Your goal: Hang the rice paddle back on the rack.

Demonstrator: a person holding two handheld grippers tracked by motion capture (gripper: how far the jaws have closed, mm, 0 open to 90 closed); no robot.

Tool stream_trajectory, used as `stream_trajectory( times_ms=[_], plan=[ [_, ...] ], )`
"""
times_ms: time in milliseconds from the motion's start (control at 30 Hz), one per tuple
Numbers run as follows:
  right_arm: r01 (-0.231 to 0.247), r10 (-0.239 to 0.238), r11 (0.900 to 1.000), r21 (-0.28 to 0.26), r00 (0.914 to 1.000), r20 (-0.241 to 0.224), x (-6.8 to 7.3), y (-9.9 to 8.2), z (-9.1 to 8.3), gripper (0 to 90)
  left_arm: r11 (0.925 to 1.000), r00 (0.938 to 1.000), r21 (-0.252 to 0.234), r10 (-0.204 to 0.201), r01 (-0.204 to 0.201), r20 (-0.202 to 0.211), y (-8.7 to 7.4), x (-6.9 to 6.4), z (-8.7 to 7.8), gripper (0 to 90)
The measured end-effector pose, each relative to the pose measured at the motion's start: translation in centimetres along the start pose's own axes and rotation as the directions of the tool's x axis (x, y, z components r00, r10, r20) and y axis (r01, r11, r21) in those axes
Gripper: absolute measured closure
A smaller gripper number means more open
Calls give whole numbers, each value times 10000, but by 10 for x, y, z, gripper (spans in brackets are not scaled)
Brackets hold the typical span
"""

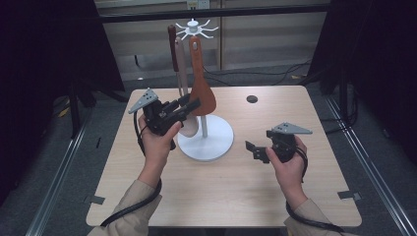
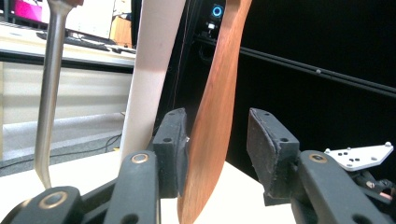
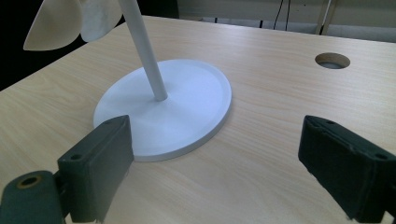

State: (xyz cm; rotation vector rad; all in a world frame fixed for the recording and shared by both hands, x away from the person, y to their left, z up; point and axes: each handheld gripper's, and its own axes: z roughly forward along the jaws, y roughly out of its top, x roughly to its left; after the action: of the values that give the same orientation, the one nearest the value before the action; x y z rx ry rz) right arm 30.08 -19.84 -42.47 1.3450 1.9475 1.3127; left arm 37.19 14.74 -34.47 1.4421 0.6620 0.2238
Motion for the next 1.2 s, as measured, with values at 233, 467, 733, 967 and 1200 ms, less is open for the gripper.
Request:
stream_trajectory(
  times_ms=[233,467,733,967,1200],
  plan=[
    [22,-22,10000,-3,10000,-10,1,0,0,97,10000,10000,-79,-24,23,-52,-4,-1,-3,512],
    [71,-71,10000,-1,10000,-34,1,0,1,97,10000,9998,-28,90,-90,-179,-7,-2,-6,487],
    [50,-50,10000,-46,10000,-53,1,1,0,97,10000,9997,47,89,-88,-238,-12,-2,-5,467],
    [82,-82,10000,-53,9999,-62,1,1,0,97,9999,9995,109,106,-103,-287,-13,-2,-6,455],
    [49,-49,10000,-50,10000,-30,1,2,0,97,9998,9995,125,129,-125,-303,-15,-2,-9,422]
  ],
)
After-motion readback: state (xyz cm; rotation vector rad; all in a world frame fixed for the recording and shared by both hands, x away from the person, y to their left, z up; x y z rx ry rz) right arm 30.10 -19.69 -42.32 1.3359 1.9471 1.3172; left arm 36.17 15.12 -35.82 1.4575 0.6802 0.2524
